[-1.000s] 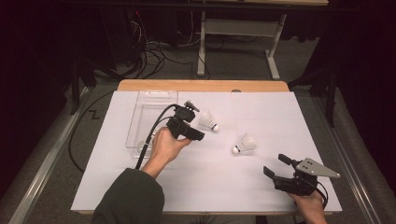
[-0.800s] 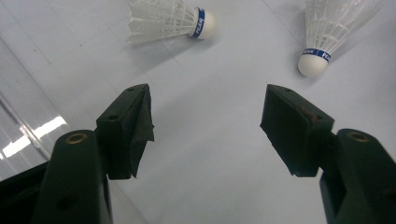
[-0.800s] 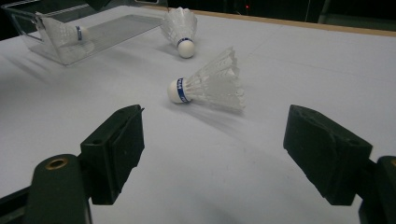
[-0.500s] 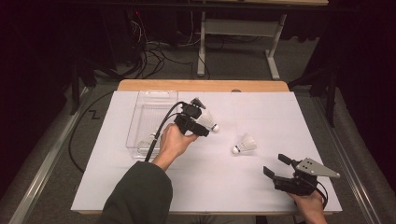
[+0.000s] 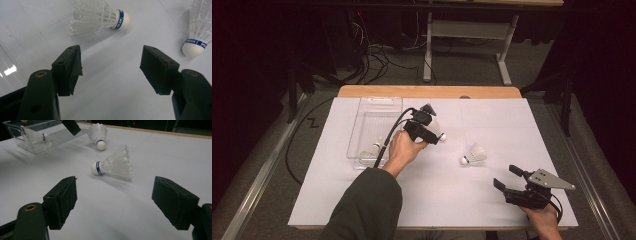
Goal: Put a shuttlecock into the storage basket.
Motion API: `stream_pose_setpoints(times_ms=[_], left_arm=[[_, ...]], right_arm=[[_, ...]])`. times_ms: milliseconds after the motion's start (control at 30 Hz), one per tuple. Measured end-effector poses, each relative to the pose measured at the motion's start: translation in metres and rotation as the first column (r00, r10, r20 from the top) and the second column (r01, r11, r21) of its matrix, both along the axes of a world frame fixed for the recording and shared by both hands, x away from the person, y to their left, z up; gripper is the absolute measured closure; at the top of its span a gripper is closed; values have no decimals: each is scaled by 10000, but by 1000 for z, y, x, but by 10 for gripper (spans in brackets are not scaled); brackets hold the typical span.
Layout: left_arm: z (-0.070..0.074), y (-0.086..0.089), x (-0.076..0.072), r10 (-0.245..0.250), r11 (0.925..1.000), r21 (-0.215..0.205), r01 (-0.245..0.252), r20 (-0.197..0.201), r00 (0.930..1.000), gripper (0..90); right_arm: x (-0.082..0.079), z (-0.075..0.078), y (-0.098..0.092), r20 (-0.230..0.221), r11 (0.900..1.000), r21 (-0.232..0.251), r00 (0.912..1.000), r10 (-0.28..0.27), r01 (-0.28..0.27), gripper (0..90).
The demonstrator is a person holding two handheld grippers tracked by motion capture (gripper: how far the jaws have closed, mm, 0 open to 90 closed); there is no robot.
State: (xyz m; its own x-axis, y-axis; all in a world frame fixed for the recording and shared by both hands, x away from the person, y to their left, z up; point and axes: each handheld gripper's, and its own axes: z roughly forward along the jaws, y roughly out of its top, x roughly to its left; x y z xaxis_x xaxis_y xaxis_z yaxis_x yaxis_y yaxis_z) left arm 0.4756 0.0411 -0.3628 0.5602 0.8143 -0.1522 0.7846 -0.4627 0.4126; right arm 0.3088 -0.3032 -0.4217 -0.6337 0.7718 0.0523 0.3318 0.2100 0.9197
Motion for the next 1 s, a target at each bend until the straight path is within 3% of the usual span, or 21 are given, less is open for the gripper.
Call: stream_pose_setpoints(times_ms=[400,667,867,1000], left_arm=[[-2,-13,16,55,9994,341,-56,29,10000,331],[-1,-13,30,410,9987,296,-410,17,9992,316],[0,-15,38,389,9978,529,-386,-30,9992,306],[2,-16,43,407,9982,435,-406,-4,9992,307]], right_arm=[[0,0,1,15,10000,-56,10000,78,-78,207],[0,0,2,27,9998,-105,9999,152,-152,207],[0,-1,3,4,9997,-150,9998,209,-209,207],[1,-1,4,15,9995,-189,9997,250,-250,207]])
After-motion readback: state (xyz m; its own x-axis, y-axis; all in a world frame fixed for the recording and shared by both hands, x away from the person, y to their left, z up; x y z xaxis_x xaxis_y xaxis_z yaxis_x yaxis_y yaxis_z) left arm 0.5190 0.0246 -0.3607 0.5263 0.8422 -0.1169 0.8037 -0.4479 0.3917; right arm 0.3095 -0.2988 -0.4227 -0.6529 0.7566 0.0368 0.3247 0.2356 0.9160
